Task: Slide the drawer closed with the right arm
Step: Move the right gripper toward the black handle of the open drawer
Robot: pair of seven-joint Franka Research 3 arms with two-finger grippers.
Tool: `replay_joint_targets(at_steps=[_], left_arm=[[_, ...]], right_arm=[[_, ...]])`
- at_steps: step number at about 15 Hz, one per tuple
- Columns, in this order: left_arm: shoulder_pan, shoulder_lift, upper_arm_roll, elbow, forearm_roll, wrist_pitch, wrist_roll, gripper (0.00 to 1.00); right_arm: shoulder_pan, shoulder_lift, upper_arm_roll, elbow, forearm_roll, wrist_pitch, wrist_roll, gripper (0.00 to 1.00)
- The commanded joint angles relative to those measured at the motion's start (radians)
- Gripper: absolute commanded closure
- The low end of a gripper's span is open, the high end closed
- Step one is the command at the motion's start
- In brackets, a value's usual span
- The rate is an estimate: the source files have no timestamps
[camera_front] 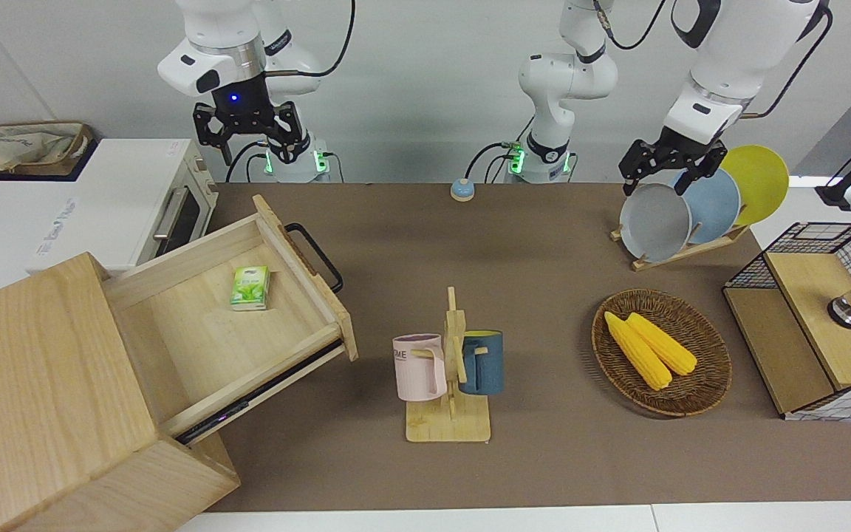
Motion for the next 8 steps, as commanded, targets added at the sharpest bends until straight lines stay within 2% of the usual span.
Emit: replay_joint_targets(at_steps=[1, 3, 5, 8], left_arm=[[-0.002, -0.008, 0.003, 0.002, 0.013, -0.013, 0.001, 0.00], [-0.002, -0.008, 0.003, 0.002, 0.013, -0.014, 0.001, 0.00], [-0.002, -0.008, 0.003, 0.002, 0.013, -0.014, 0.001, 0.00], [-0.002, -0.008, 0.003, 0.002, 0.013, -0.013, 0.001, 0.00]], right_arm=[[0.010, 0.026, 0.085, 0.012, -0.088, 0.019, 0.145, 0.011], [0.018, 0.036, 0.117, 0.009, -0.133, 0.024, 0.185, 0.011], [0.025, 0.049, 0.171, 0.003, -0.218, 0.024, 0.202, 0.011], [0.042, 0.093, 0.245, 0.001, -0.343, 0.024, 0.311, 0.011]])
